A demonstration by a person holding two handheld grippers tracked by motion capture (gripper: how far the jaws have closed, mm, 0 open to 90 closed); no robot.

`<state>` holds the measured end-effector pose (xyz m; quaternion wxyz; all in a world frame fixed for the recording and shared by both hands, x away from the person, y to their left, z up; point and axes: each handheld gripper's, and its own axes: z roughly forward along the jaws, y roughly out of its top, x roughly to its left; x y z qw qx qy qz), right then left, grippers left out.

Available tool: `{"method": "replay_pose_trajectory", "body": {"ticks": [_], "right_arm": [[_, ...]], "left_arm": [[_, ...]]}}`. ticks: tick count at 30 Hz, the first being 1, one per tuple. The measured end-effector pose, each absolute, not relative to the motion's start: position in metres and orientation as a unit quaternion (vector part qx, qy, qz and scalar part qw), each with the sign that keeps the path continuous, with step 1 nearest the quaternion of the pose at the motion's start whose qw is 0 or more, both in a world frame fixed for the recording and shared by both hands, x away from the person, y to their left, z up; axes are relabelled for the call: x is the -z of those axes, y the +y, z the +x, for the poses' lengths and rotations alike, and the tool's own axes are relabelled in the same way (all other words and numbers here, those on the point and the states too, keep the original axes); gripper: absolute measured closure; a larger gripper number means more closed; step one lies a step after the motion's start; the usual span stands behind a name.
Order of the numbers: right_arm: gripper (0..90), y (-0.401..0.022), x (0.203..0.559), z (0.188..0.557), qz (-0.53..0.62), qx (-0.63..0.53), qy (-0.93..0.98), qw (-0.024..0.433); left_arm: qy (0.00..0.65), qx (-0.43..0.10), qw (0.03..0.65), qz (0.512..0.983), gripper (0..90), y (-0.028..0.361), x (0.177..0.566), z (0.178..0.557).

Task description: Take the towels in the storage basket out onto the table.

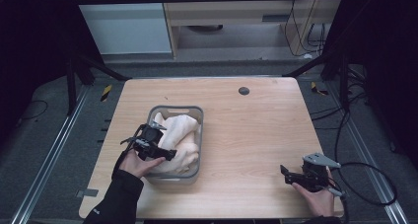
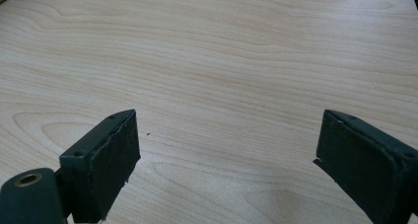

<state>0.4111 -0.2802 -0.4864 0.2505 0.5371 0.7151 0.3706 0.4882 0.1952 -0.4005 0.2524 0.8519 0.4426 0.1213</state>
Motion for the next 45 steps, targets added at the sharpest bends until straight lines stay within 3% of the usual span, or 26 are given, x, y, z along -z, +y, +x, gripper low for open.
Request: {"method": "replay_pose_trajectory", "body": {"ticks": [13,32,45], "right_arm": [[8.5,-0.279,0.488,0.412,0.532,-0.364,0.724,0.247],[7.8,-0.279,0.489,0.412,0.533,-0.361,0.726,0.242],[7.8,-0.281,0.489,0.413,0.533,-0.359,0.726,0.243]], "left_arm": [[0.459,-0.112,0.226,0.852,26.4,0.187,0.419,0.494],[0.484,-0.125,0.19,0.845,61.3,0.186,0.421,0.497],[0.47,-0.128,0.222,0.844,68.3,0.19,0.401,0.493]]}}
